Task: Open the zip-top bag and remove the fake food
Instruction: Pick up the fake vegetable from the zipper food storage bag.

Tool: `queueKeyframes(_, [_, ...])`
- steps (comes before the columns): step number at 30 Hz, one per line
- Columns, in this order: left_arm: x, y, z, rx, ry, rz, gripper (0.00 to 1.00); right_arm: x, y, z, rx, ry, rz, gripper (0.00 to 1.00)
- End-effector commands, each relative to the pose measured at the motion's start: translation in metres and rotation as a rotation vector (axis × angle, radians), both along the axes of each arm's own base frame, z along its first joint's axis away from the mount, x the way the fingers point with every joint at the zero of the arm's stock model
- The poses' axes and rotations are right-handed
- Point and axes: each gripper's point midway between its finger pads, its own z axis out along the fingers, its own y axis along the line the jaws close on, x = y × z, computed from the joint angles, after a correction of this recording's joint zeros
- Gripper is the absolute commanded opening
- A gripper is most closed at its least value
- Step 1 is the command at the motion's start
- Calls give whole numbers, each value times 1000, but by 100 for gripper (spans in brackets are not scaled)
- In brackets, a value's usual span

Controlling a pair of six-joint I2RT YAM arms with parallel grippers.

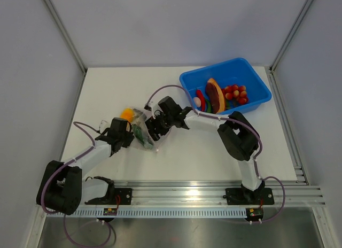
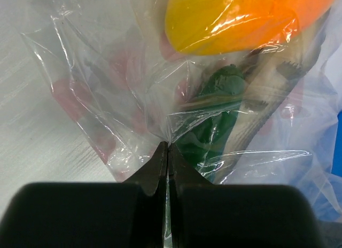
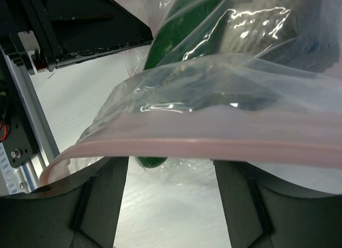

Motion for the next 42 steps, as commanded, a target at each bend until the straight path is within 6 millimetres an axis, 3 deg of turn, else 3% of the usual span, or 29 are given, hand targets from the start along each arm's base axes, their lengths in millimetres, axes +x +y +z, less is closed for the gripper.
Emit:
queueKeyframes(1, [14, 1, 10, 34, -26, 1, 0, 2, 7, 6, -5, -29, 48, 72])
queueKeyframes(10, [17, -22, 3, -33, -2, -101, 0, 11, 9, -14, -85, -45, 25, 72])
queueKeyframes(23, [19, -45, 2, -144, -36, -148, 0, 7, 16, -28, -126, -51, 60, 72])
queueKeyframes(34, [18, -60, 4, -165, -46, -187, 0, 14, 27, -19, -72, -78, 46, 74])
queueKeyframes(42, [21, -65, 8, -173, -53, -212, 0, 25, 35, -5, 16, -96, -69, 80])
